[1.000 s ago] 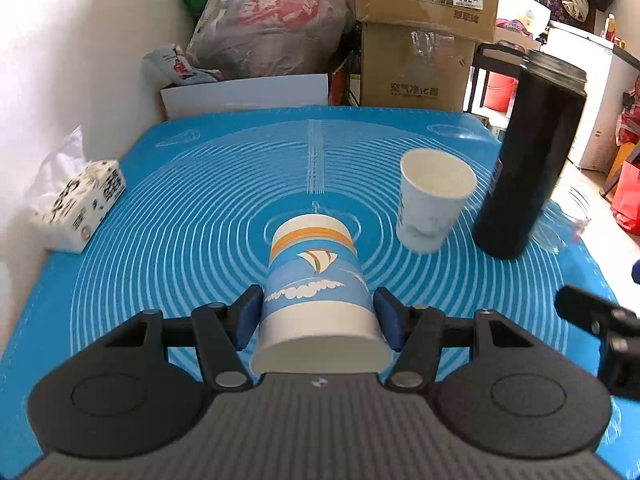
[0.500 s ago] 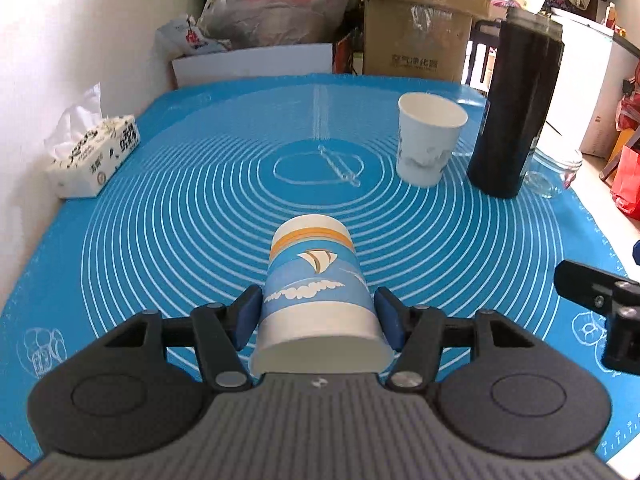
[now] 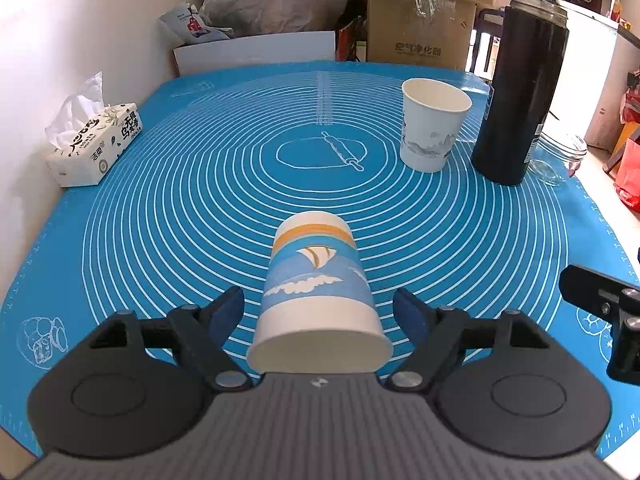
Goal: Flip cup upside down
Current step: 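Lift the held cup with the left tool and carry it toward the right tool, then lower the cup onto the mat on its side and open the left tool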
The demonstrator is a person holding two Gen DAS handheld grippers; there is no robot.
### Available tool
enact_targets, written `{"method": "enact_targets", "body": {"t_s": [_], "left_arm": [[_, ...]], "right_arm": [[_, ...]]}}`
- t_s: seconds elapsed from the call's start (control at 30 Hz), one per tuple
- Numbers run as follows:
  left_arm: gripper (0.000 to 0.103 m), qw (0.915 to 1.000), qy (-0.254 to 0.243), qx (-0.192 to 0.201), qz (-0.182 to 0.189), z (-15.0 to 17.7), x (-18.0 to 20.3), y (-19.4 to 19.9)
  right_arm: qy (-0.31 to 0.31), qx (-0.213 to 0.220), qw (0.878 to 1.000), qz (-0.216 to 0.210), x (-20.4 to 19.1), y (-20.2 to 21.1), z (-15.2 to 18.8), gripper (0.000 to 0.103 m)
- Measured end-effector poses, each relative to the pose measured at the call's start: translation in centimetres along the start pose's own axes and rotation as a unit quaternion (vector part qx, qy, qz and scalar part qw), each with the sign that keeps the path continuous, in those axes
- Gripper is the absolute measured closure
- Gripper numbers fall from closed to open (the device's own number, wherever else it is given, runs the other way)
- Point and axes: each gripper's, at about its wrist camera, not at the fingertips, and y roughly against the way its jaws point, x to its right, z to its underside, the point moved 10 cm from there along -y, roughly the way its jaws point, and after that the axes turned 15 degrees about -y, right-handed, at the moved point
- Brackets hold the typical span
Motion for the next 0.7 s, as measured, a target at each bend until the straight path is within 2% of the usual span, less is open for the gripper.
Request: {"method": "enact_targets", "body": {"t_s": [0.3, 0.47, 0.7], "left_arm": [[0.019, 0.9998, 0.014, 0.01, 0.002, -0.2, -0.5, 1.2], [0.019, 0.9992, 0.022, 0.033, 0.005, -1.1, -1.1, 3.3], [0.017, 0.9975, 0.021, 0.066, -0.016, -2.1, -2.9, 6.9]], "right_arm": [[0.006, -0.005, 1.0, -0.004, -0.5, 0.4, 0.2, 0.0], [0.01, -0.002, 1.0, -0.012, -1.1, 1.2, -0.2, 0.0], [0.024, 0.008, 0.999, -0.031, -3.2, 3.0, -1.2, 0.0]]}}
